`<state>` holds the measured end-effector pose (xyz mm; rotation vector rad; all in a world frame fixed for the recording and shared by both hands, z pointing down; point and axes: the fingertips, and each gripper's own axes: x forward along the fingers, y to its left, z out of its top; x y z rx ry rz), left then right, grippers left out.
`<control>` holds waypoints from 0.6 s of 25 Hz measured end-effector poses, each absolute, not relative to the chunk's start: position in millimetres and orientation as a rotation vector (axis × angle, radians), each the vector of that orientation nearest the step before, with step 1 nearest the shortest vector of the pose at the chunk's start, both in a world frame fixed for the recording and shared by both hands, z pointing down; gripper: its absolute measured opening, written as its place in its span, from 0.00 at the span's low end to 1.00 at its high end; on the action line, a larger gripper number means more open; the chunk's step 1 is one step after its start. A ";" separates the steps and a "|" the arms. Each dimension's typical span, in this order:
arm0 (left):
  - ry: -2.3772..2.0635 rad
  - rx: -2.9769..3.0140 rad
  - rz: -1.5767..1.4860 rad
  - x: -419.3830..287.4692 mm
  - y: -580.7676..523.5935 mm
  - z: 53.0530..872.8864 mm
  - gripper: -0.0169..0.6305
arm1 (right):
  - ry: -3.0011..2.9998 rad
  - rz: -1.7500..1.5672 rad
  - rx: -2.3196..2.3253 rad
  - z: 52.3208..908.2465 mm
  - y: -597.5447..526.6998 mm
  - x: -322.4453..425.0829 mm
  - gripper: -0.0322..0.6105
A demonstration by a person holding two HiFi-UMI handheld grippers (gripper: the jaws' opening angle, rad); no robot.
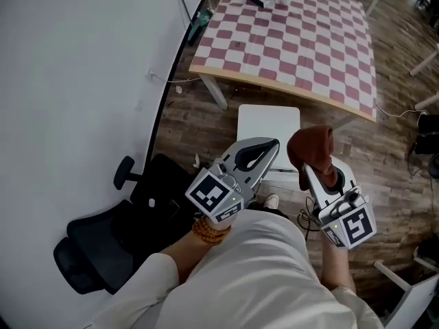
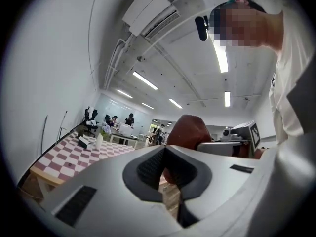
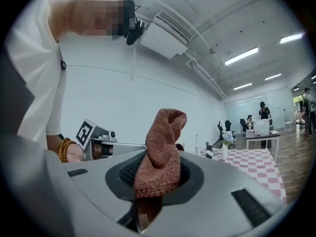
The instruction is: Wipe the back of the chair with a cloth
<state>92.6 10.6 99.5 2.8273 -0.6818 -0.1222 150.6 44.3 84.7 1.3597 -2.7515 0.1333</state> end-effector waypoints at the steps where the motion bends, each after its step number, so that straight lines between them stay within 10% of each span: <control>1: -0.685 2.834 -0.134 95.8 10.1 93.2 0.04 | -2.767 0.125 1.359 78.4 44.3 149.3 0.17; 15: -0.662 2.909 -0.181 116.9 24.2 53.7 0.04 | -2.819 0.071 1.424 54.6 56.2 151.5 0.17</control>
